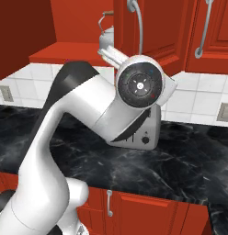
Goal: Open the cabinet, pick the kettle from the cabinet, and place it in the sink.
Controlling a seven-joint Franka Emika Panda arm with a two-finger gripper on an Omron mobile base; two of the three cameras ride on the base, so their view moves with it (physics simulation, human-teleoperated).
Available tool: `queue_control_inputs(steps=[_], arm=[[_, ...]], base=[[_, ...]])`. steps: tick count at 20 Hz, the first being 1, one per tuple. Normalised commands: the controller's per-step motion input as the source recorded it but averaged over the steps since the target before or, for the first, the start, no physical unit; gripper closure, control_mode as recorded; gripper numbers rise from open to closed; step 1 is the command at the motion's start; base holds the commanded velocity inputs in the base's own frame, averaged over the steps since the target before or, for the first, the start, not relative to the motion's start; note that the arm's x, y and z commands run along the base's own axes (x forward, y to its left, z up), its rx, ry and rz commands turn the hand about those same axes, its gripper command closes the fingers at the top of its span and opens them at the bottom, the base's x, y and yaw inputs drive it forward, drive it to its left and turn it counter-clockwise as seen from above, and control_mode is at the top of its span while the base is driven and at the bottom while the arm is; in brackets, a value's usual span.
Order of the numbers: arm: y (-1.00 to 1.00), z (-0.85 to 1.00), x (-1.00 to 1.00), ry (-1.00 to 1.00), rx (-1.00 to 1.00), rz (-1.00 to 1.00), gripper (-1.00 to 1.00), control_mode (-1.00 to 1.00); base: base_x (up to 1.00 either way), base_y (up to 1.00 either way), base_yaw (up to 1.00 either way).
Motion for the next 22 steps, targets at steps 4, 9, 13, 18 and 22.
queue_control_inputs(steps=[4,9,13,18,22], arm=[[0.35,0.01,-0.25,0.07,0.0,-0.08,-1.0,-1.0],[0.44,0.0,-0.21,0.09,0.0,-0.15,-1.0,-1.0],[0.45,0.0,-0.19,0.11,0.0,-0.11,-1.0,-1.0],[0.48,-0.04,-0.02,0.08,0.01,-0.21,-1.0,-1.0],[0.34,0.0,0.14,0.12,0.07,-0.16,-1.0,-1.0]], base=[[0.0,0.0,0.0],[0.0,0.0,0.0],[0.0,0.0,0.0],[0.0,0.0,0.0],[0.0,0.0,0.0]])
